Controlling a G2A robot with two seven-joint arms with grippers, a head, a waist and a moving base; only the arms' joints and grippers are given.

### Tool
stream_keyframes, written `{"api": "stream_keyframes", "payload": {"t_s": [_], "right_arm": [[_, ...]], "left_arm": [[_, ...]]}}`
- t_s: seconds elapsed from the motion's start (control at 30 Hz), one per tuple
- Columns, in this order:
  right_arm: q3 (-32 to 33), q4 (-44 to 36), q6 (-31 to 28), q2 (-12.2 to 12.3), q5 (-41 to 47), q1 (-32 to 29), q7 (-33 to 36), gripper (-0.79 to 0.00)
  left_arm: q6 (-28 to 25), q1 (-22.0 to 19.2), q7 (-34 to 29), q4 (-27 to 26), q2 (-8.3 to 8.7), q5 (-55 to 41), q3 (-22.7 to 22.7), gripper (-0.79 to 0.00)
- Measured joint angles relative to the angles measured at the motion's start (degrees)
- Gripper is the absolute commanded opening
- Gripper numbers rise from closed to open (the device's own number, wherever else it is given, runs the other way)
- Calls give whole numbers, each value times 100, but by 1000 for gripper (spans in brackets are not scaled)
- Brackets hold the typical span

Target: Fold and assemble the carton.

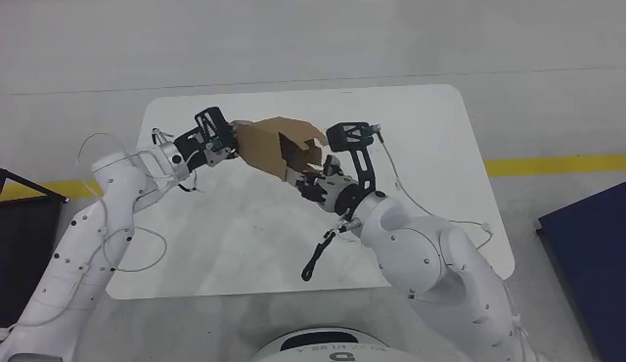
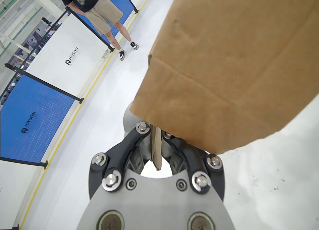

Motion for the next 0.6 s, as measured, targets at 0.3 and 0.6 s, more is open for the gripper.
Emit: {"api": "stream_keyframes", "payload": {"t_s": [0.3,0.6], "right_arm": [[-314,241,133,-100,-10,261,-232,-92],[-256,199,329,-148,51,172,-589,-43]], "left_arm": [[29,-96,-10,21,-51,64,150,-785],[-77,-136,133,158,-57,67,72,-785]]}}
